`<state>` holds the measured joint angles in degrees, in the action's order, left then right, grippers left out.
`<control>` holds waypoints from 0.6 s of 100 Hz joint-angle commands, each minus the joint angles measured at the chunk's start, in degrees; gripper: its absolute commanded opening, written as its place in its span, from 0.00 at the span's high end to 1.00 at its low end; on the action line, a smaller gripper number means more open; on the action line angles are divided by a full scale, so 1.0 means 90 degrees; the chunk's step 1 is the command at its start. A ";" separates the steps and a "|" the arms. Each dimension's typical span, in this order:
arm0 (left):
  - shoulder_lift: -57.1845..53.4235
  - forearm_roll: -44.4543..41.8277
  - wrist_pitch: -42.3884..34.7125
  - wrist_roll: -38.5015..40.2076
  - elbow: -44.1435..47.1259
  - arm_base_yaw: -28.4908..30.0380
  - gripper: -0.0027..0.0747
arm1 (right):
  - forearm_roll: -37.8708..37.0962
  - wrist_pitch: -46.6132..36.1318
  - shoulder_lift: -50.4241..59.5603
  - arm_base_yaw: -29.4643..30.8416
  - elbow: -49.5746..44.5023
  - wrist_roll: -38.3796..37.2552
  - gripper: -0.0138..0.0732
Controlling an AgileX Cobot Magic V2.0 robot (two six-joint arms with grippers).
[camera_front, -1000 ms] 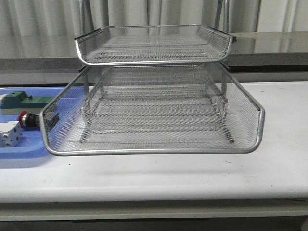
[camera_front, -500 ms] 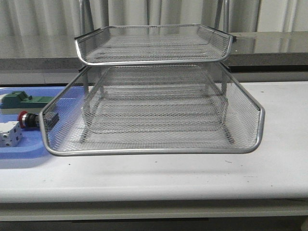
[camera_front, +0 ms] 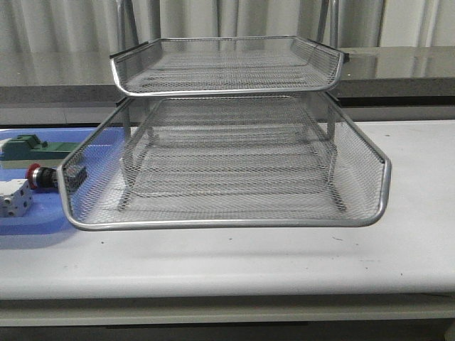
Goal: Place button on rack with both arms
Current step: 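Lower the left gripper into the blue bin and grasp the red-capped button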
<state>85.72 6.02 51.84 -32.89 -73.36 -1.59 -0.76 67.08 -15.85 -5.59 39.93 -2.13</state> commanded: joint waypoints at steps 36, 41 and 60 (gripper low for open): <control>0.2141 0.0224 0.0435 -0.1951 -0.2109 -0.0092 0.16 | -0.0098 -0.0359 -0.0089 0.0013 0.0209 0.0000 0.92; 0.2289 0.0224 0.0435 -0.2127 -0.2196 -0.0127 0.16 | -0.0098 -0.0359 -0.0089 0.0013 0.0209 0.0000 0.92; 0.2687 0.0213 0.0387 -0.2419 -0.2335 -0.0312 0.16 | -0.0098 -0.0359 -0.0089 0.0013 0.0209 0.0000 0.92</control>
<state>111.73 6.86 56.66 -53.68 -92.30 -3.39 -0.86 67.20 -15.85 -5.59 39.93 -2.13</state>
